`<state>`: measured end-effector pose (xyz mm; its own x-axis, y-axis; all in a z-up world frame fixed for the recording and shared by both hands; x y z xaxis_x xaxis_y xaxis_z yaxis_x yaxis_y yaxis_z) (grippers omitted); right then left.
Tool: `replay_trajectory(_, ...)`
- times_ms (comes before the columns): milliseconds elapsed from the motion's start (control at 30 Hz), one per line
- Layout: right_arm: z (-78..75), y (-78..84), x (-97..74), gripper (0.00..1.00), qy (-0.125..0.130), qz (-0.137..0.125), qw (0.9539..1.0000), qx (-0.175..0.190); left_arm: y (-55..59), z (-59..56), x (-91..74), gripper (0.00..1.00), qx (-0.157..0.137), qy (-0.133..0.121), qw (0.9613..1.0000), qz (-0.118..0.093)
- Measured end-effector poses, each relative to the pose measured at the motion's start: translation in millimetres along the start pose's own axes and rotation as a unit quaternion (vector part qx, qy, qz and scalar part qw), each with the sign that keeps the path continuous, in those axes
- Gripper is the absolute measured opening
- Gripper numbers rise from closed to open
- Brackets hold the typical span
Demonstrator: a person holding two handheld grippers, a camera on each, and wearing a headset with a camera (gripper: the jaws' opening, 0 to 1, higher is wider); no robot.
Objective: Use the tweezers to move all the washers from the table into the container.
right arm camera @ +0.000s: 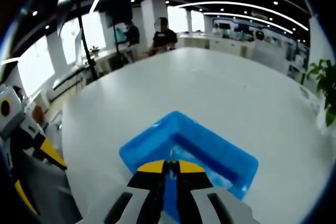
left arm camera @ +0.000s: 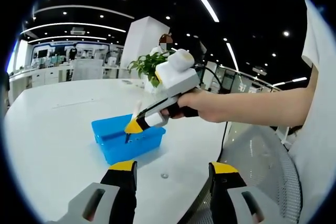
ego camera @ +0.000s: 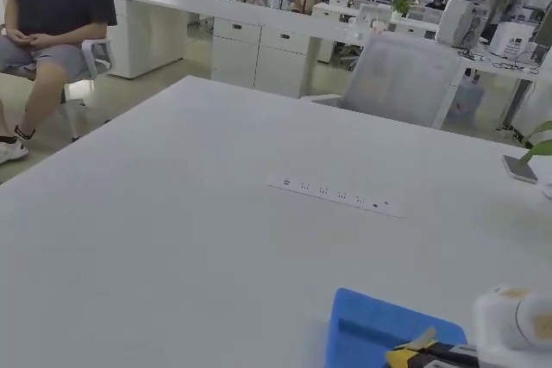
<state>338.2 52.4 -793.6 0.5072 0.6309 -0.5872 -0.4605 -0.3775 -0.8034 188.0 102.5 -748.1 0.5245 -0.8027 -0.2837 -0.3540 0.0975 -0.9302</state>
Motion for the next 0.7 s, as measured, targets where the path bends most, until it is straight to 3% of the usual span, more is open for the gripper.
replay_trajectory(700,4.4,-48.7,-34.3,0.04,0.014,-0.066,0.9976,-0.016,-0.2,-0.7,0.7,0.54,0.002,0.004,1.0,0.001)
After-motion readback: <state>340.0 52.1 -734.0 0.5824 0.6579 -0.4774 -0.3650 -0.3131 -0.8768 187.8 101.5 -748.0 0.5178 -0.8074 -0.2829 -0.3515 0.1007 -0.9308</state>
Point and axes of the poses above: the centre of the closed fingertips' face, and the gripper's own axes: x roughly forward along the fingers, z roughly to its left, y roughly out of its underside, the point moved 2 cm from there along -x, roughly backward along the fingers, and after that the axes turned 4 degrees about -z, right-handed, at the moved point
